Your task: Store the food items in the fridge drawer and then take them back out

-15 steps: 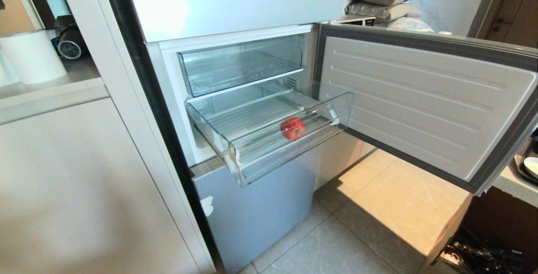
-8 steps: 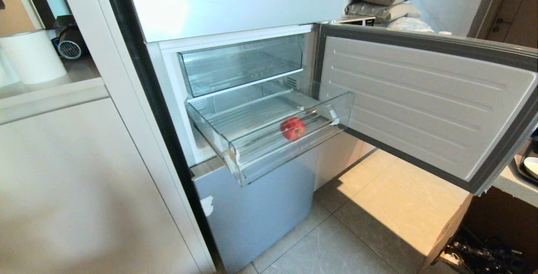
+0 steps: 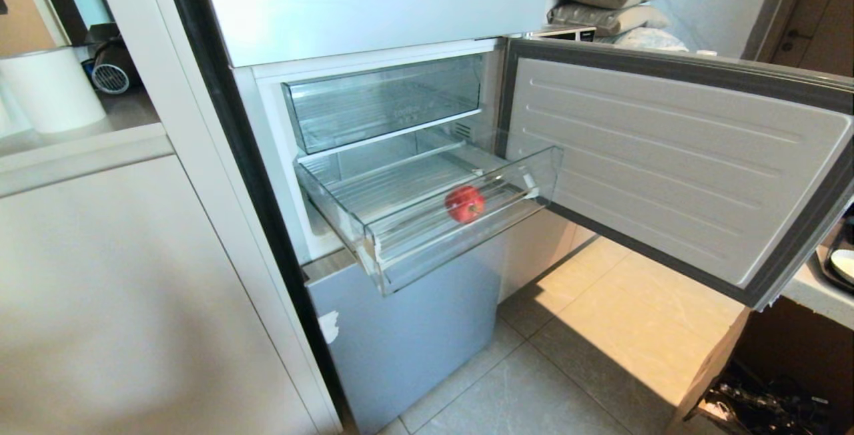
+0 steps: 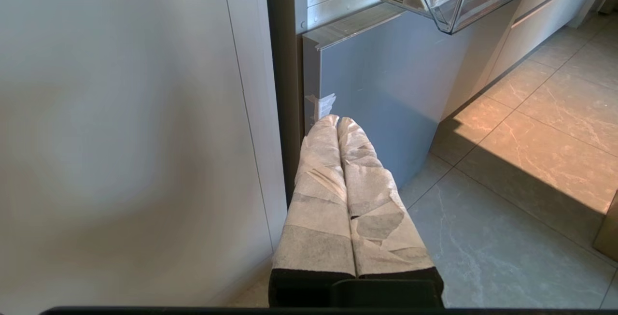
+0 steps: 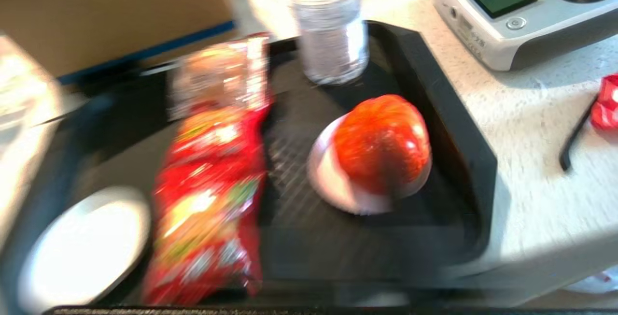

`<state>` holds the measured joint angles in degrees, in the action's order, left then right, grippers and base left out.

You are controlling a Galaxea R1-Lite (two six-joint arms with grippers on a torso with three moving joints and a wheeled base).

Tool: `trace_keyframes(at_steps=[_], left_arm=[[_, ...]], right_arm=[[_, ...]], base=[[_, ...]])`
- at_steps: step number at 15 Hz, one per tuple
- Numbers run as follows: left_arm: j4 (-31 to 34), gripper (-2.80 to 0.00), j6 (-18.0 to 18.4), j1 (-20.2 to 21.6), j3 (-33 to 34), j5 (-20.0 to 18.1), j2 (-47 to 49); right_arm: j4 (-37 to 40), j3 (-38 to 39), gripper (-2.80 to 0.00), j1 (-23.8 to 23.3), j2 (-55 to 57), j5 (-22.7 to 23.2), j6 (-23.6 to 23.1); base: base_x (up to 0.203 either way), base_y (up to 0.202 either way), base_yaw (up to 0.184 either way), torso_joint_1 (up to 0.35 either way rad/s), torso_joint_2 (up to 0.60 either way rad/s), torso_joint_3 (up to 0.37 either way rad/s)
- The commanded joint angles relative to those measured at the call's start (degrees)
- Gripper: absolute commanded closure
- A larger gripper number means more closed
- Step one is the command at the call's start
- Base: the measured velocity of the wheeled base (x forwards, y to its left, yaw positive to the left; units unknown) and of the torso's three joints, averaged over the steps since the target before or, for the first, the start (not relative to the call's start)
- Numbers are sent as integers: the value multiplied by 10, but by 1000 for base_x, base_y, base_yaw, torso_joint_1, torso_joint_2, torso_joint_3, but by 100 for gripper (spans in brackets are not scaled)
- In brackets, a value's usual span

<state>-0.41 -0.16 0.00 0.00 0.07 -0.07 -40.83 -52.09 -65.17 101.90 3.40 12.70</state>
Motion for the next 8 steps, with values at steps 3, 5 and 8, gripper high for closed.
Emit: trace_keyframes(at_steps=[3,5,8], left_arm=[[0,0,0,0,1,0,1],[0,0,0,0,1,0,1],[0,0,0,0,1,0,1]], right_arm=[[13,124,0,70,-268,9,-5],[20,197,0,186,-373,-5,-11],[76,291,0,471,-523,-46,-20]], base=[[0,0,0,0,0,0],[0,0,0,0,0,0],[0,0,0,0,0,0]])
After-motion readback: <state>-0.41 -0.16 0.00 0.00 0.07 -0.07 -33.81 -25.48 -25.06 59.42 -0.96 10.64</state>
